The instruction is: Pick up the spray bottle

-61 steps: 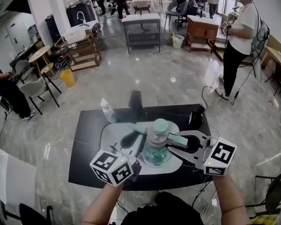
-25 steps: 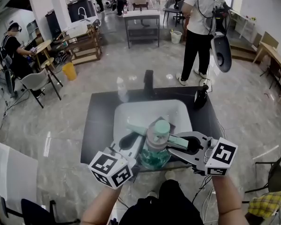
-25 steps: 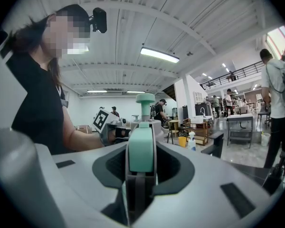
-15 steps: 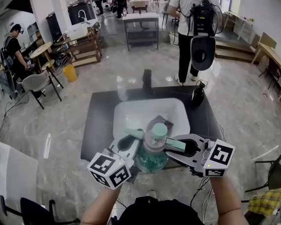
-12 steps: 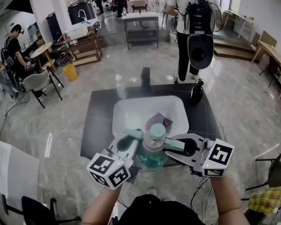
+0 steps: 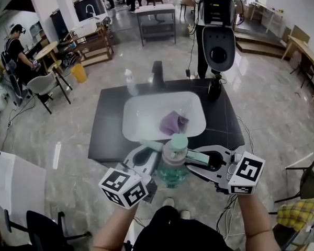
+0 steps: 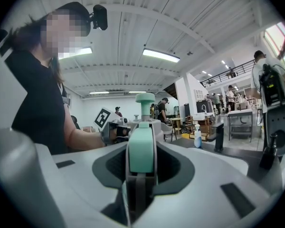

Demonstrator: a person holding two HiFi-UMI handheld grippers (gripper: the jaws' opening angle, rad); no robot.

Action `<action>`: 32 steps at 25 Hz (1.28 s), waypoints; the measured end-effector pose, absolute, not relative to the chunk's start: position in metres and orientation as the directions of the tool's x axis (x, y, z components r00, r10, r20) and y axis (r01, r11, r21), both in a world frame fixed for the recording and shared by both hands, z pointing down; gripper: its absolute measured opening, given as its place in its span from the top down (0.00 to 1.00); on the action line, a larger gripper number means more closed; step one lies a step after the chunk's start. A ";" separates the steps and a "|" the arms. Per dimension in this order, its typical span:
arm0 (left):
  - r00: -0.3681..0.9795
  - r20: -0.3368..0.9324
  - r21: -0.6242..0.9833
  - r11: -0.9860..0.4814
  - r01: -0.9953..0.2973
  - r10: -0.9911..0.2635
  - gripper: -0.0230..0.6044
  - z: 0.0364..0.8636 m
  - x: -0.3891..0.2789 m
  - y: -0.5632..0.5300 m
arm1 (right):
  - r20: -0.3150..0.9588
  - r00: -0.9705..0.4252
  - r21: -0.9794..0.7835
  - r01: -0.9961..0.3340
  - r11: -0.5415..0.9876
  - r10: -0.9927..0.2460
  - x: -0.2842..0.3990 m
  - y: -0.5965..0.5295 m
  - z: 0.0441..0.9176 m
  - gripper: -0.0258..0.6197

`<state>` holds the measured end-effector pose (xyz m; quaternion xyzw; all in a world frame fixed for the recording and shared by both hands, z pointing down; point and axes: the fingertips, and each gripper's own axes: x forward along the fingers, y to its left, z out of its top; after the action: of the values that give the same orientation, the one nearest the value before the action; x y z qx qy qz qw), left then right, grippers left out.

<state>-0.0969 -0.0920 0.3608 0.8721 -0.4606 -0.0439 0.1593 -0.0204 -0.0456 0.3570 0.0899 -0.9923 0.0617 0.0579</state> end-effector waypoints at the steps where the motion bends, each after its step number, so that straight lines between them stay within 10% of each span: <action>1: 0.569 0.071 0.319 -0.522 -0.791 -0.819 0.96 0.361 -0.095 -0.088 | 0.126 -0.977 -0.112 -0.185 0.976 -0.170 -0.018 -0.042 0.358 0.80; 32: 0.574 0.071 0.356 -0.517 -0.778 -0.816 0.96 0.377 -0.054 -0.026 | 0.153 -0.966 -0.099 -0.226 0.969 -0.210 0.023 0.022 0.376 0.80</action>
<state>-0.0538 -0.0262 0.3771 0.8693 -0.4584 -0.0524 0.1773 0.0230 0.0223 0.3761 0.1102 -0.9897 0.0579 0.0709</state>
